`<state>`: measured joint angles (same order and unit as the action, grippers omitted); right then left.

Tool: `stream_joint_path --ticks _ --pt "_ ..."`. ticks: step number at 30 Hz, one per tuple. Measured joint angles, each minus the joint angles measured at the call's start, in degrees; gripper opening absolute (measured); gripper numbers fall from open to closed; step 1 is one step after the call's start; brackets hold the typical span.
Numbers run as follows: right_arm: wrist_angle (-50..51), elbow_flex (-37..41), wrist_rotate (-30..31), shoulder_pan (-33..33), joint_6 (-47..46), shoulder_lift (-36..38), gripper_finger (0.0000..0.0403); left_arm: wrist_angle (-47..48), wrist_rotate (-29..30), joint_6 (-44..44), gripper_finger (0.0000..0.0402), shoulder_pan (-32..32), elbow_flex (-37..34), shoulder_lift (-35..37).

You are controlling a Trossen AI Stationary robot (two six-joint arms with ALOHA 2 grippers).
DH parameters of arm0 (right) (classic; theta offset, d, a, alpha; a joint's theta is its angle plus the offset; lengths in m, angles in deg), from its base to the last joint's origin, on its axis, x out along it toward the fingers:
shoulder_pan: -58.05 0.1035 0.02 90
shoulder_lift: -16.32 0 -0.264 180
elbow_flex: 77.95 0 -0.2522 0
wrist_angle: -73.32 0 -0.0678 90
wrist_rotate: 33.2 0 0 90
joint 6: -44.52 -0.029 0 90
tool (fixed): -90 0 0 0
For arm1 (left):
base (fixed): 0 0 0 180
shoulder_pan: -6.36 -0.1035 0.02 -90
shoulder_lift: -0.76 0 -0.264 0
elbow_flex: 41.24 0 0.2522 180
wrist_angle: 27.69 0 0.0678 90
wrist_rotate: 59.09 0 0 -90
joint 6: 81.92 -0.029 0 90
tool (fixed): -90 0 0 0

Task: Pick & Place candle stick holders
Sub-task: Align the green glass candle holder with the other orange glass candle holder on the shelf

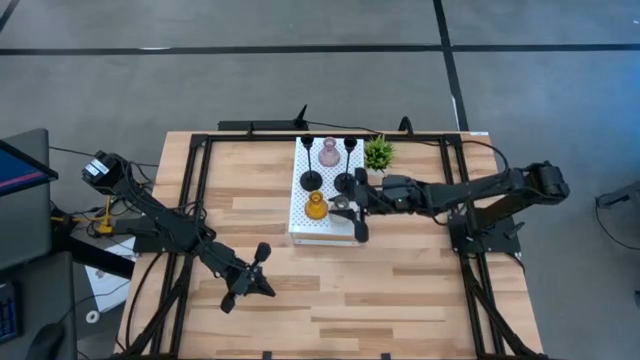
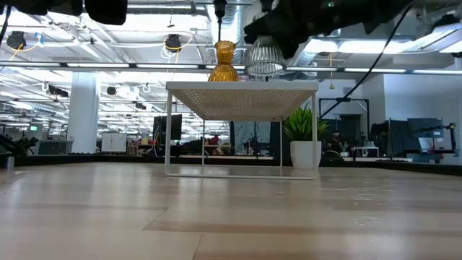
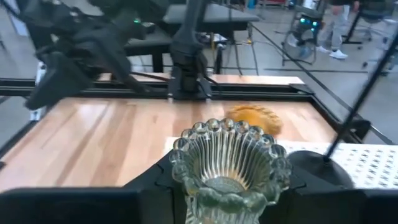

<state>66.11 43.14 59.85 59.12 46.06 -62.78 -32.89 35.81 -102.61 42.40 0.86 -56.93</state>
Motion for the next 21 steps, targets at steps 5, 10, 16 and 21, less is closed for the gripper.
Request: stream_joint_path --ticks 5,10,16,21 --pt "1.58 0.0 0.07 -1.58 -1.46 0.01 0.0138 0.02 0.0 -0.02 0.0007 0.0 0.0 0.02" --pt "4.67 0.0 0.02 -2.44 -1.6 0.01 0.0119 0.02 0.0 -0.02 0.0007 0.0 0.0 0.02" --pt "5.05 0.0 0.04 -2.41 -1.95 0.01 0.0141 0.02 0.0 -0.02 0.0007 0.0 0.0 0.01" --pt "6.32 0.0 0.02 -2.74 -3.06 0.01 0.0131 0.02 0.0 -0.02 0.0007 0.0 0.0 0.02"
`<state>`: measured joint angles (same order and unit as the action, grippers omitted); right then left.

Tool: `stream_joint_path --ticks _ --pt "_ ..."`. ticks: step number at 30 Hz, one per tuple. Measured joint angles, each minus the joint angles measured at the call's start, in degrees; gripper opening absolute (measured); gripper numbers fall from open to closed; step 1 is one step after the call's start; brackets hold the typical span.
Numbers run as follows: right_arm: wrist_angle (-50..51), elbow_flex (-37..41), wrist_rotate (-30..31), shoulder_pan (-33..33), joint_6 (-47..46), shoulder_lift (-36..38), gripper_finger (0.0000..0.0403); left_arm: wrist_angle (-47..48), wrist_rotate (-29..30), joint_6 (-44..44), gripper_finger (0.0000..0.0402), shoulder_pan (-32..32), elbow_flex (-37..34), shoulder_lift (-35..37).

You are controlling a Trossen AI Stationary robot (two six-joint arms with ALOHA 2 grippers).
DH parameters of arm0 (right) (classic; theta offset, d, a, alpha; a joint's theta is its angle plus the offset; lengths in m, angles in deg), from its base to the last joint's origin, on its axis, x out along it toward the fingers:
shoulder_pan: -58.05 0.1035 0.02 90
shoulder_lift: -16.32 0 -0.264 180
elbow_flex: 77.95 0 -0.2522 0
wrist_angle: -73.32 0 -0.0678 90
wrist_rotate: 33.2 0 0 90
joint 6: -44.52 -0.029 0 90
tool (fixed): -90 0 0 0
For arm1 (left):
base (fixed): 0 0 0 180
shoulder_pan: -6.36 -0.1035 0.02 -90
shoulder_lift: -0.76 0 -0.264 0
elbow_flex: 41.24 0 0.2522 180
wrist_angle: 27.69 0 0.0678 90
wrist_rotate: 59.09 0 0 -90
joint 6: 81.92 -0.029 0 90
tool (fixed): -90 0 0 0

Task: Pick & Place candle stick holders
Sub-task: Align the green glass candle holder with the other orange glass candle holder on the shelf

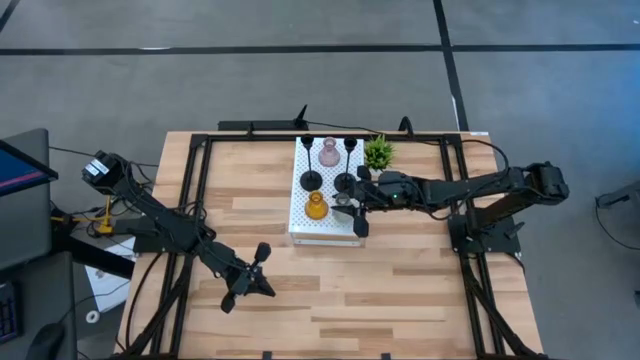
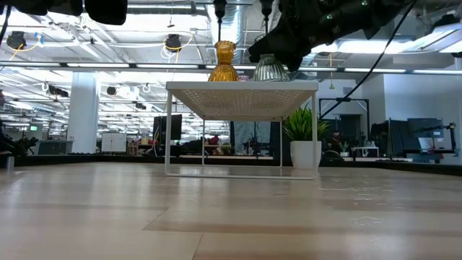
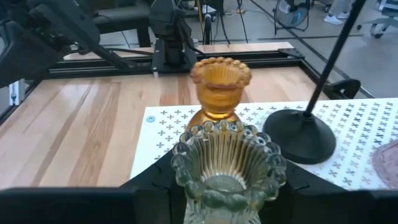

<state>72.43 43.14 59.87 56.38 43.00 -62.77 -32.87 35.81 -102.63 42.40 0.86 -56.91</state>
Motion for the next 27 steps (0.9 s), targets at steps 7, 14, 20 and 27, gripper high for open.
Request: stream_joint_path --ticks 7,14,20,27 --pt "0.66 0.0 0.0 0.05 -0.04 0.0 0.0137 -0.01 0.0 0.0 0.0007 0.01 0.0 -0.01" --pt "0.68 0.0 0.02 0.11 -0.04 0.0 0.0179 -0.01 0.0 0.0 0.0007 0.0 0.0 0.0" --pt "0.79 0.0 0.0 0.11 -0.04 0.0 0.0182 0.0 0.0 0.01 0.0007 0.0 0.0 -0.01" --pt "1.54 0.0 -0.02 0.11 -0.04 1.61 0.0169 -0.01 0.0 0.02 0.0007 0.01 0.0 -0.01"
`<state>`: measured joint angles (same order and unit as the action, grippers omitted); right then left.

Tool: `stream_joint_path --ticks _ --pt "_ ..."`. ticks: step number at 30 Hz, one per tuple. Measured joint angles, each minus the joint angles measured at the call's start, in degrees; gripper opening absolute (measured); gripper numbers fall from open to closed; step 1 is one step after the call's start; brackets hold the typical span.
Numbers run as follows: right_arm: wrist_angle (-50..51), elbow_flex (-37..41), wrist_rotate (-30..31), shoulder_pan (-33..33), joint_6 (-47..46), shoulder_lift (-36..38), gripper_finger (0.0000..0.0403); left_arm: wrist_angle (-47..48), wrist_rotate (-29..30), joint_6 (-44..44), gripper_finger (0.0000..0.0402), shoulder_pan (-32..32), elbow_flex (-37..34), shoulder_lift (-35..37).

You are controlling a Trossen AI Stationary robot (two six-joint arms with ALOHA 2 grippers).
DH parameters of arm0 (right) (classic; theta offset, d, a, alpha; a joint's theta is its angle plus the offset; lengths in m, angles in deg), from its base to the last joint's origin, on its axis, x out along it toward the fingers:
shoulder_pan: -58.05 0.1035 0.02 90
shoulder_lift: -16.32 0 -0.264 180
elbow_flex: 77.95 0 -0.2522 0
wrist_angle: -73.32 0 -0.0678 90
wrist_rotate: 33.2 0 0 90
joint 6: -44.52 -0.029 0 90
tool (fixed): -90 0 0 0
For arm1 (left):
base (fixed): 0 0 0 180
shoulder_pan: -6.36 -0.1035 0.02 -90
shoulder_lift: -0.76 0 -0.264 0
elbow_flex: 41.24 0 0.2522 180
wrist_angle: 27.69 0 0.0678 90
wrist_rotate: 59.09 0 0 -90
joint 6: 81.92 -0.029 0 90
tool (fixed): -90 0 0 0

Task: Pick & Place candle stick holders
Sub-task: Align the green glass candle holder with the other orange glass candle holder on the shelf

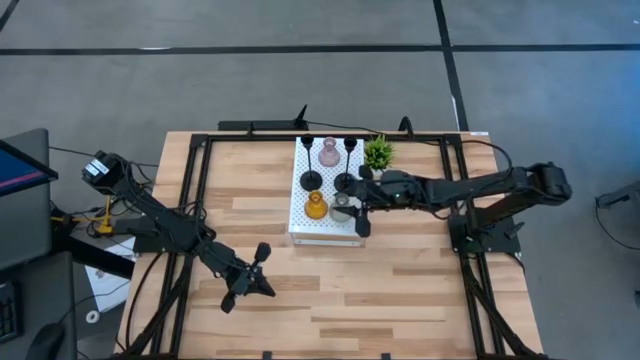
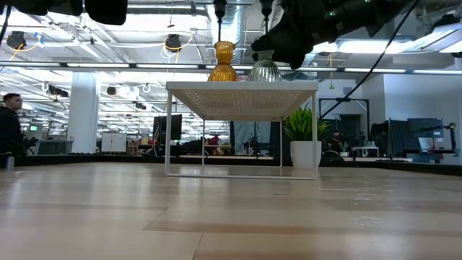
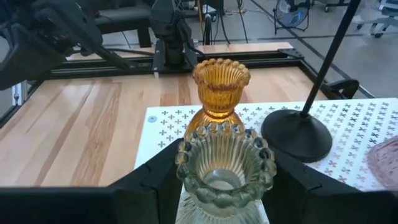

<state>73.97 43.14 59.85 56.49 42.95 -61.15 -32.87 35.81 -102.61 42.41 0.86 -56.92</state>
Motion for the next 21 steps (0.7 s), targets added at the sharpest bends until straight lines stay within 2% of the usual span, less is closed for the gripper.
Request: stream_joint_path --ticks 11,21 --pt "6.08 0.0 -1.56 0.04 0.0 7.69 0.0157 -0.02 0.0 0.0 0.0007 0.0 0.0 0.01" --pt "5.78 0.0 -1.59 0.02 0.0 1.78 0.0157 -0.41 0.0 0.02 0.0007 0.0 0.0 0.0"
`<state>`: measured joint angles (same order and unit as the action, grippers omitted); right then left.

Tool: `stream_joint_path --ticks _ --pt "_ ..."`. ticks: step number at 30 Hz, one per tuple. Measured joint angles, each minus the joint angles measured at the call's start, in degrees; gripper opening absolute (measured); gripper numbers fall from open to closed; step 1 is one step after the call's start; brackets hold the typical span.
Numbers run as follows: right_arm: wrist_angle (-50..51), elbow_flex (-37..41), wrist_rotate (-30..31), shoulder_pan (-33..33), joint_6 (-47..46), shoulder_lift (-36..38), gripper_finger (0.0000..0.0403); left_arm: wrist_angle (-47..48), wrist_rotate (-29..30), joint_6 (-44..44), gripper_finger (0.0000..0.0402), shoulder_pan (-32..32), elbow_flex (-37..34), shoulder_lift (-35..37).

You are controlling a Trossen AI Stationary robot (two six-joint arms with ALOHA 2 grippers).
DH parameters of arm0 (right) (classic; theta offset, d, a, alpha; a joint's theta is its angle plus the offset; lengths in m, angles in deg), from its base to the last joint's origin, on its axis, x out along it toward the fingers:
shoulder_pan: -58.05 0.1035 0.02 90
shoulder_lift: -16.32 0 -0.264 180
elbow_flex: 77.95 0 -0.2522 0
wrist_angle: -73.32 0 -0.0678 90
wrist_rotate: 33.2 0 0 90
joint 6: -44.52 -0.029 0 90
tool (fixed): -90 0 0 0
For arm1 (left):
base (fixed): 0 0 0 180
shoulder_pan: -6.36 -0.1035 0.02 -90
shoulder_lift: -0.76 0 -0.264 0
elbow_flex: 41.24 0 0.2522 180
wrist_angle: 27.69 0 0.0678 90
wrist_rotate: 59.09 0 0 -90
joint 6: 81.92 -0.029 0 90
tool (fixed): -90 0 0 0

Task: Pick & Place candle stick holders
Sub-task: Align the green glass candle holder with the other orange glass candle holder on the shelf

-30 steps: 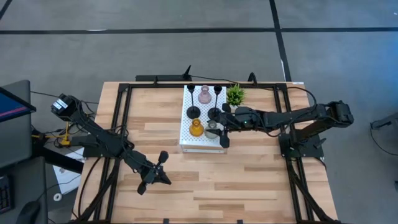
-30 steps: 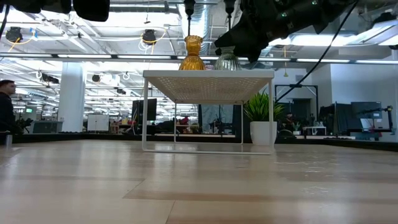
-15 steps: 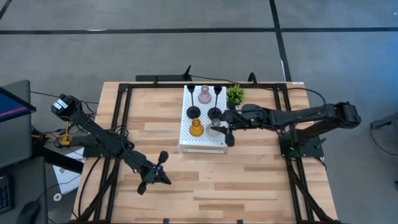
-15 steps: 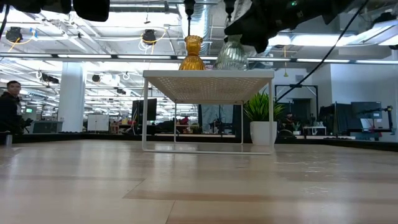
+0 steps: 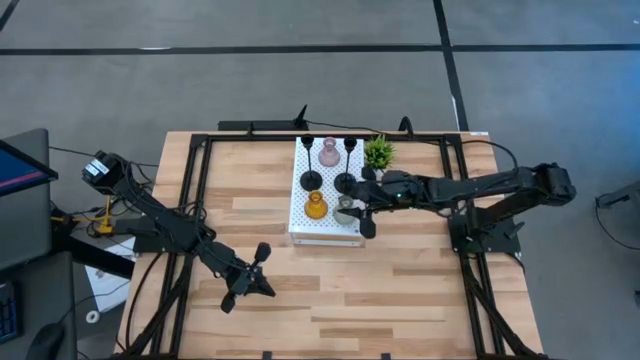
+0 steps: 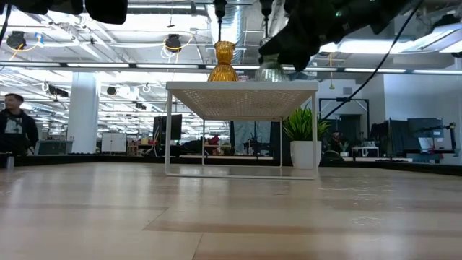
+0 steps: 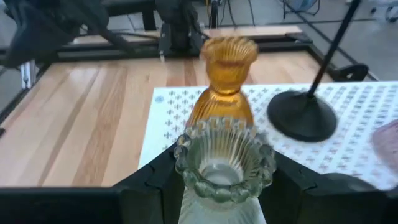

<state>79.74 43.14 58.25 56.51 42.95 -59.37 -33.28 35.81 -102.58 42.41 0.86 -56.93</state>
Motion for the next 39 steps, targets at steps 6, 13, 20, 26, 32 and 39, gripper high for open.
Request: stream_joint_path --ticks 6,13,20,26,32,39 --pt "-1.13 0.0 0.04 -0.03 0.0 -1.75 0.0157 0.0 0.0 0.0 0.0007 -0.01 0.0 0.01" --pt "-0.94 -0.02 0.05 -0.89 0.02 -1.76 0.0157 0.0 0.0 0.0 0.0007 -0.02 0.0 0.02" --pt "-0.85 -0.02 0.06 -1.68 0.02 -1.76 0.0157 0.0 0.0 0.0 0.0007 0.0 0.0 0.02" --pt "-0.78 -0.02 0.06 -1.55 0.17 -1.76 0.0157 0.0 -0.02 0.0 0.0007 0.0 0.0 0.02" --pt "-0.3 -0.02 0.08 -2.37 0.13 -1.76 0.0157 0.0 0.0 0.0 0.0007 -0.01 0.0 0.01" --pt "-0.18 -0.02 0.06 -2.75 0.07 -1.76 0.0162 0.0 0.0 0.0 0.0007 -0.02 0.0 0.02"
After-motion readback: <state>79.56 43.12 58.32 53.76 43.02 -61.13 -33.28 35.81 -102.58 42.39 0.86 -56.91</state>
